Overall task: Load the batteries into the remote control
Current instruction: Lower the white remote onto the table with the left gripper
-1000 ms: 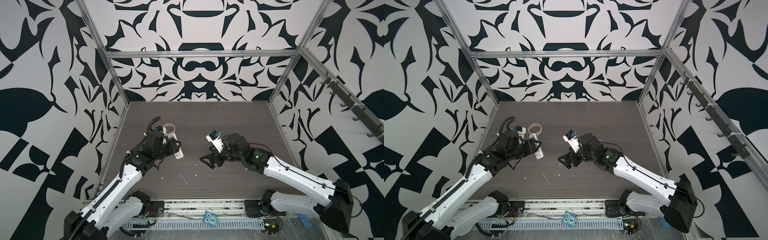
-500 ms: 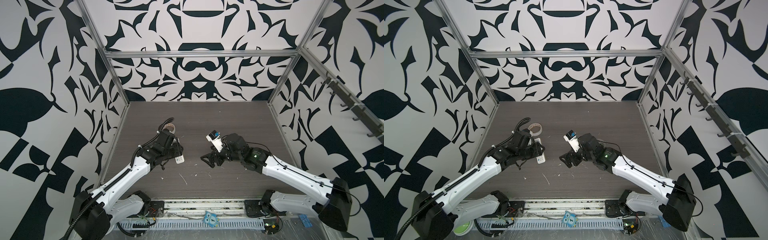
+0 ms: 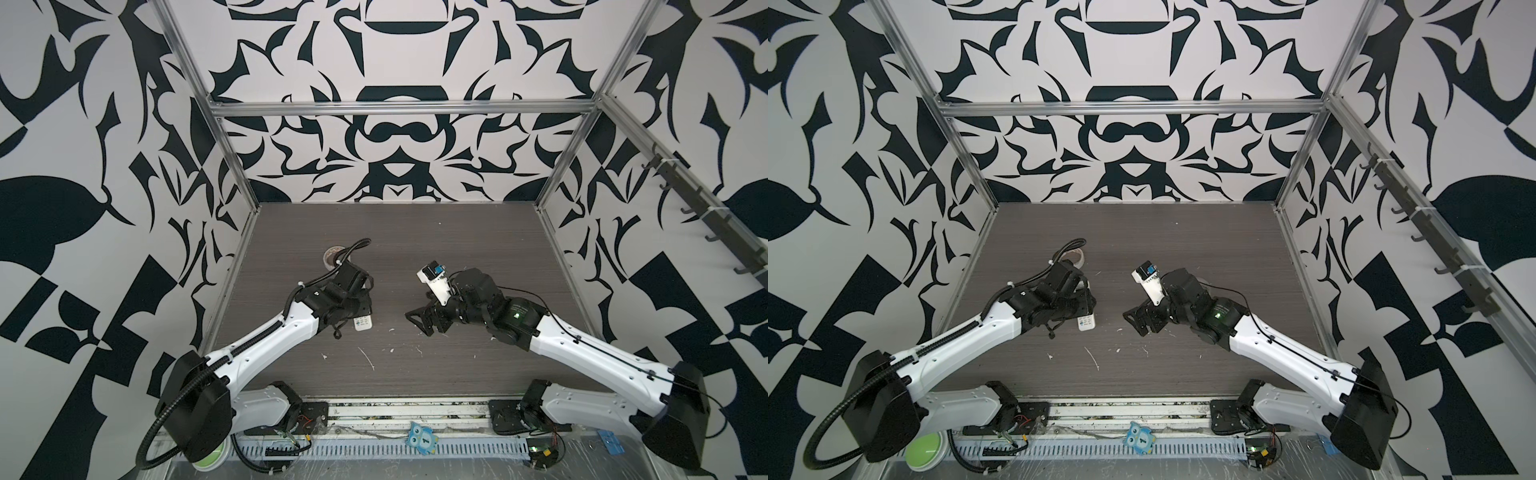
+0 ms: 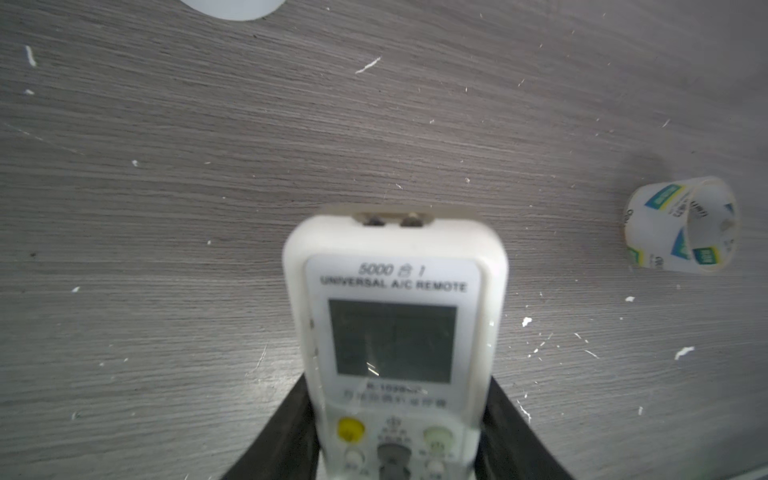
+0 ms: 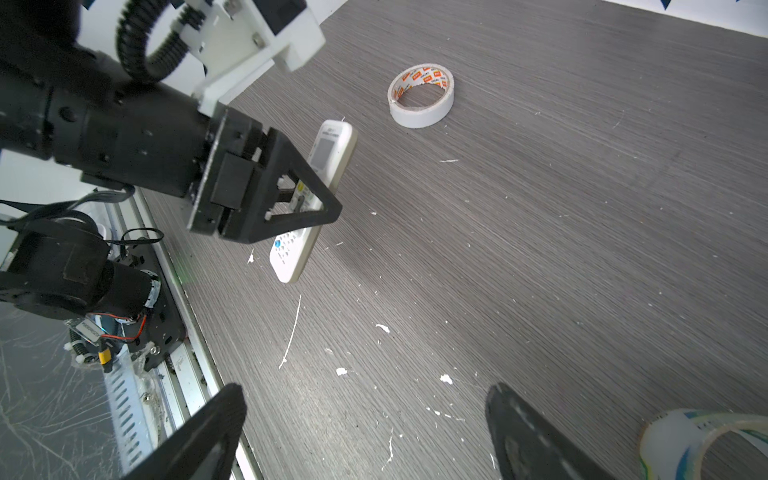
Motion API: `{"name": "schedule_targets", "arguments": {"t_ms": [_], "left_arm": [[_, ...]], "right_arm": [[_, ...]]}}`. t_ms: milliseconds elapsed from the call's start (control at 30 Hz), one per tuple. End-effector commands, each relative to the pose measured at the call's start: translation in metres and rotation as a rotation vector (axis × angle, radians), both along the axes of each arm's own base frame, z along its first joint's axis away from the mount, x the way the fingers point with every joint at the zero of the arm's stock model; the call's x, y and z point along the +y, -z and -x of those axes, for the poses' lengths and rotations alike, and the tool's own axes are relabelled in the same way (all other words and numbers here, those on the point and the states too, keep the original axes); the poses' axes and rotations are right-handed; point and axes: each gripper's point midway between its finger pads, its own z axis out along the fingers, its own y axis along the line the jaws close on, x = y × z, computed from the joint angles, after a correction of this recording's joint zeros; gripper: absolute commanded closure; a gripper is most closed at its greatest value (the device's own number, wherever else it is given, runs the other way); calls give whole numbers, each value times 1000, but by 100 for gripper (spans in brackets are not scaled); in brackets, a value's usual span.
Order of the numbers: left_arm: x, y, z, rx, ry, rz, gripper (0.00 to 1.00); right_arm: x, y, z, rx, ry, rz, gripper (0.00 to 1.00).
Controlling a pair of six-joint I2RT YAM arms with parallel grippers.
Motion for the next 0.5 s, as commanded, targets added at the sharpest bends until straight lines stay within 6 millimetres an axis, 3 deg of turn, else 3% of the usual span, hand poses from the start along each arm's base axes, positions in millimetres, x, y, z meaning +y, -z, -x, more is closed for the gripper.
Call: {"name": "schedule_targets", "arguments": {"t_ms": [0, 467], "left_arm": [[3, 8, 0, 21, -16, -87, 78], [-11, 53, 2, 120, -3, -219, 77]], "right_arm": [[-6, -7, -4, -48, 17, -5, 5], [-11, -2, -5, -44, 26, 17, 5]]}}
